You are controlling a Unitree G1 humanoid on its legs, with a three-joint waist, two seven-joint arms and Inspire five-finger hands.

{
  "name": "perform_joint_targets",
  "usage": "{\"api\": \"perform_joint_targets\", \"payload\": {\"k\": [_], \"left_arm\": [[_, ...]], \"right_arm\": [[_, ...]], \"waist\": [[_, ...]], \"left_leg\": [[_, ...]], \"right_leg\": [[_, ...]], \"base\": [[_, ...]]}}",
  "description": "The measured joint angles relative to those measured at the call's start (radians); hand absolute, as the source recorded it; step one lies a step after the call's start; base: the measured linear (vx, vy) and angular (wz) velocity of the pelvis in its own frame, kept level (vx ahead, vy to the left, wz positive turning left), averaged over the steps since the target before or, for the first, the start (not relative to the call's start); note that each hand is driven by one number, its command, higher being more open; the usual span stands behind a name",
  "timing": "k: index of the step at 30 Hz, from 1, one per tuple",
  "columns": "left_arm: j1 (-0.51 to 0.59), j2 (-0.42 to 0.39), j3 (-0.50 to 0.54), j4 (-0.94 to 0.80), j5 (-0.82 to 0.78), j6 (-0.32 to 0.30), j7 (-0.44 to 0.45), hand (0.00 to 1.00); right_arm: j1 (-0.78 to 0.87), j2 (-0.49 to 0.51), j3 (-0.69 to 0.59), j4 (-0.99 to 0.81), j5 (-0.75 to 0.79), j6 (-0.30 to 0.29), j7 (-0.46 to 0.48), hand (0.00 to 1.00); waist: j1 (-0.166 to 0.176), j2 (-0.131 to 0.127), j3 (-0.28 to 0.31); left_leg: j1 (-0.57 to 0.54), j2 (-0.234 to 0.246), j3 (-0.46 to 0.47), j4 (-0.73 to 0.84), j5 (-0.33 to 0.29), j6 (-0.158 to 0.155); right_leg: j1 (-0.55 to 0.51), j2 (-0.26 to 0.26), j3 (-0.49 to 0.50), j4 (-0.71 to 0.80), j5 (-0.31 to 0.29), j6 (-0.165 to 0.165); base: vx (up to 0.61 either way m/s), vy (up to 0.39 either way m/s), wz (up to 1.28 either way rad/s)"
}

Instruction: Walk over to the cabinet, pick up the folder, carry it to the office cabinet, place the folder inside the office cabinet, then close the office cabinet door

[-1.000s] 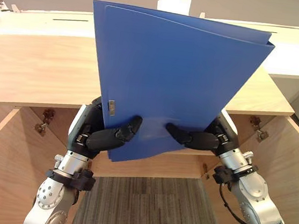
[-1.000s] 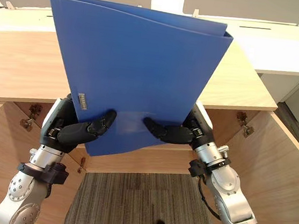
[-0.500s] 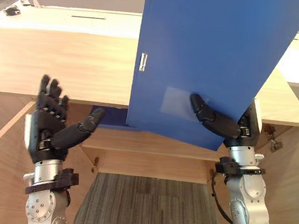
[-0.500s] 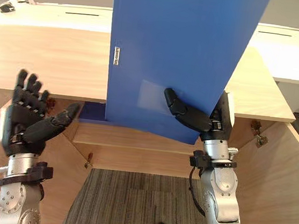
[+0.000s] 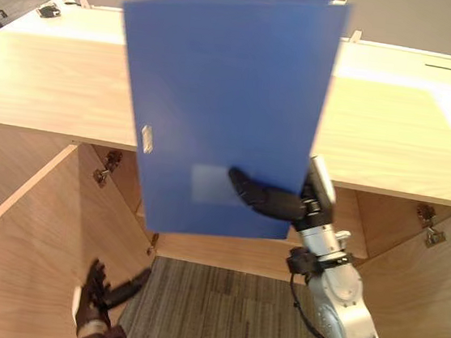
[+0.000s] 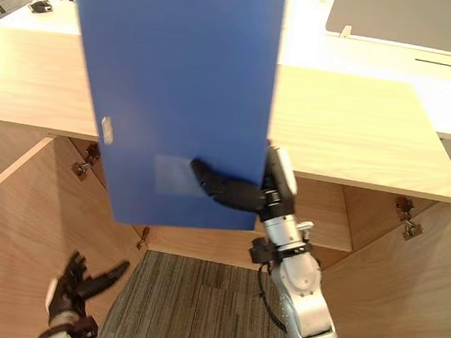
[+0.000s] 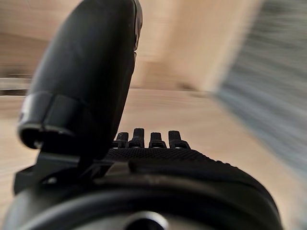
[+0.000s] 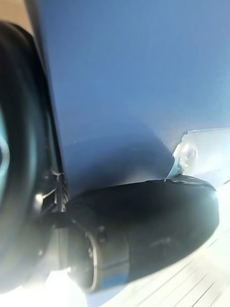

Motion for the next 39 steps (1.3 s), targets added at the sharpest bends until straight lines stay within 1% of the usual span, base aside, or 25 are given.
{"api": "perform_joint_targets", "payload": {"k": [2,3,5,6,7,8,9,10,11,12,13,15,16,18,19,20,23,25,28,33,36,37,39], "left_arm": [[-0.017,0.016,-0.008,0.094,0.022,0.016,-0.006,1.00],[-0.035,0.026,-0.015,0.145,0.027,0.022,-0.015,1.00],[-0.082,0.039,-0.034,0.190,0.030,0.024,-0.017,1.00],[-0.124,0.048,-0.044,0.213,0.029,0.025,-0.019,1.00],[-0.155,0.051,-0.044,0.222,0.029,0.024,-0.018,1.00],[-0.208,0.060,-0.055,0.230,0.027,0.022,-0.017,1.00],[-0.216,0.062,-0.059,0.232,0.027,0.021,-0.017,1.00],[-0.243,0.072,-0.076,0.235,0.025,0.018,-0.016,1.00],[-0.259,0.078,-0.085,0.238,0.019,0.014,-0.016,1.00],[-0.282,0.083,-0.085,0.239,0.016,0.012,-0.016,1.00],[-0.295,0.085,-0.085,0.240,0.016,0.011,-0.016,1.00],[-0.349,0.090,-0.091,0.247,0.010,0.007,-0.013,1.00],[-0.366,0.091,-0.100,0.251,0.010,0.007,-0.012,1.00],[-0.426,0.089,-0.121,0.242,-0.002,0.002,-0.012,1.00],[-0.440,0.087,-0.120,0.235,-0.002,0.002,-0.012,1.00],[-0.458,0.078,-0.120,0.194,-0.011,-0.001,-0.006,1.00],[-0.483,0.054,-0.120,0.130,-0.022,-0.005,0.007,1.00],[-0.486,0.036,-0.120,0.057,-0.023,-0.010,0.007,1.00],[-0.492,0.018,-0.119,0.004,-0.050,-0.019,0.029,1.00],[-0.492,-0.003,-0.117,-0.028,-0.064,-0.029,0.049,1.00],[-0.497,-0.006,-0.117,-0.034,-0.094,-0.035,0.054,1.00],[-0.502,-0.010,-0.118,-0.034,-0.099,-0.035,0.060,1.00],[-0.508,-0.020,-0.119,-0.034,-0.101,-0.036,0.075,1.00]], "right_arm": [[-0.029,-0.012,0.065,0.055,-0.033,0.001,0.007,0.00],[-0.056,-0.025,0.113,0.098,-0.061,0.003,0.010,0.00],[-0.128,-0.038,0.169,0.159,-0.106,0.008,0.010,0.00],[-0.188,-0.040,0.196,0.198,-0.138,0.012,0.010,0.00],[-0.231,-0.040,0.212,0.225,-0.161,0.016,0.009,0.00],[-0.293,-0.040,0.222,0.263,-0.190,0.021,0.007,0.00],[-0.303,-0.040,0.223,0.270,-0.194,0.022,0.006,0.00],[-0.336,-0.041,0.228,0.294,-0.215,0.030,0.002,0.00],[-0.353,-0.042,0.229,0.304,-0.220,0.039,-0.002,0.00],[-0.371,-0.046,0.228,0.310,-0.221,0.046,-0.012,0.00],[-0.377,-0.049,0.225,0.310,-0.221,0.047,-0.019,0.00],[-0.412,-0.045,0.191,0.324,-0.217,0.047,-0.034,0.00],[-0.423,-0.041,0.175,0.336,-0.216,0.046,-0.039,0.00],[-0.467,-0.007,0.076,0.403,-0.189,0.051,-0.073,0.00],[-0.477,0.003,0.047,0.411,-0.171,0.058,-0.086,0.00],[-0.500,0.029,-0.028,0.413,-0.099,0.066,-0.127,0.00],[-0.564,0.076,-0.154,0.410,0.046,0.062,-0.206,0.00],[-0.625,0.096,-0.252,0.400,0.161,0.042,-0.284,0.00],[-0.687,0.093,-0.347,0.381,0.254,0.010,-0.380,0.00],[-0.744,0.091,-0.411,0.384,0.317,-0.001,-0.441,0.00],[-0.819,0.093,-0.457,0.446,0.368,-0.009,-0.463,0.00],[-0.857,0.093,-0.476,0.487,0.407,-0.011,-0.479,1.00],[-0.915,0.101,-0.513,0.547,0.466,-0.014,-0.506,1.00]], "waist": [[0.000,-0.009,0.002],[0.001,-0.015,0.010],[0.006,-0.009,0.070],[0.007,0.000,0.115],[0.008,0.006,0.143],[0.008,0.019,0.206],[0.008,0.023,0.217],[0.008,0.031,0.245],[0.007,0.034,0.262],[0.005,0.037,0.293],[0.004,0.038,0.307],[-0.001,0.048,0.343],[-0.002,0.051,0.347],[0.004,0.067,0.357],[0.007,0.069,0.359],[0.009,0.071,0.371],[0.009,0.073,0.382],[0.014,0.079,0.385],[0.023,0.079,0.387],[0.029,0.079,0.387],[0.032,0.079,0.387],[0.035,0.079,0.387],[0.041,0.079,0.387]], "left_leg": [[-0.024,0.000,0.004,0.015,0.000,0.000],[-0.054,0.002,0.004,0.039,-0.004,0.000],[-0.115,0.019,0.007,0.123,-0.029,-0.002],[-0.183,0.037,0.008,0.208,-0.056,0.000],[-0.242,0.048,0.008,0.269,-0.074,0.000],[-0.315,0.063,0.007,0.356,-0.098,0.002],[-0.329,0.066,0.007,0.371,-0.101,0.003],[-0.393,0.077,0.009,0.436,-0.120,0.006],[-0.436,0.083,0.010,0.472,-0.136,0.003],[-0.482,0.088,0.013,0.520,-0.155,-0.003],[-0.509,0.091,0.013,0.545,-0.161,-0.001],[-0.639,0.104,0.011,0.643,-0.179,0.009],[-0.674,0.108,0.010,0.666,-0.180,0.012],[-0.798,0.127,-0.001,0.760,-0.200,0.021],[-0.825,0.133,-0.001,0.783,-0.207,0.024],[-0.887,0.141,-0.010,0.835,-0.220,0.025],[-0.984,0.151,-0.023,0.900,-0.231,0.027],[-1.055,0.159,-0.036,0.938,-0.235,0.028],[-1.112,0.170,-0.048,0.967,-0.237,0.027],[-1.133,0.178,-0.060,0.969,-0.236,0.025],[-1.147,0.180,-0.068,0.968,-0.234,0.022],[-1.148,0.180,-0.069,0.966,-0.234,0.021],[-1.149,0.178,-0.069,0.959,-0.232,0.019]], "right_leg": [[-0.019,-0.001,0.007,0.001,0.000,0.000],[-0.044,-0.003,0.012,0.010,0.000,0.000],[-0.096,0.002,0.023,0.059,-0.002,-0.004],[-0.153,0.008,0.028,0.114,-0.012,-0.010],[-0.210,0.010,0.033,0.165,-0.027,-0.010],[-0.289,0.011,0.038,0.255,-0.054,-0.008],[-0.305,0.011,0.039,0.270,-0.058,-0.008],[-0.377,0.012,0.048,0.340,-0.077,-0.007],[-0.425,0.013,0.054,0.385,-0.090,-0.006],[-0.483,0.011,0.063,0.441,-0.106,-0.005],[-0.514,0.010,0.066,0.469,-0.113,-0.005],[-0.652,0.010,0.077,0.572,-0.129,-0.005],[-0.687,0.010,0.078,0.595,-0.133,-0.005],[-0.813,0.010,0.079,0.688,-0.154,-0.006],[-0.841,0.009,0.079,0.712,-0.162,-0.007],[-0.904,0.005,0.078,0.768,-0.178,-0.009],[-0.999,0.003,0.075,0.835,-0.196,-0.012],[-1.064,0.004,0.067,0.873,-0.202,-0.016],[-1.120,0.005,0.056,0.907,-0.211,-0.022],[-1.137,0.007,0.040,0.911,-0.217,-0.031],[-1.145,0.007,0.030,0.907,-0.217,-0.032],[-1.144,0.007,0.028,0.904,-0.217,-0.032],[-1.145,0.005,0.026,0.899,-0.217,-0.032]], "base": [[-0.07,-0.041,-0.08],[-0.10,-0.039,-0.06],[-0.15,-0.038,-0.11],[-0.26,-0.051,-0.14],[-0.33,-0.056,-0.16],[-0.30,-0.037,-0.11],[-0.31,-0.003,-0.13],[-0.26,0.017,-0.13],[-0.29,0.031,-0.18],[-0.20,0.025,-0.13],[-0.22,0.020,-0.11],[-0.22,0.006,-0.07],[-0.18,-0.007,-0.03],[-0.14,-0.022,0.02],[-0.15,-0.023,0.02],[-0.10,-0.012,0.03],[-0.09,-0.024,0.05],[-0.05,-0.022,0.06],[-0.01,-0.040,0.03],[0.00,-0.038,0.01],[-0.01,-0.016,0.03],[0.00,0.000,0.00],[0.00,-0.001,0.04]]}}
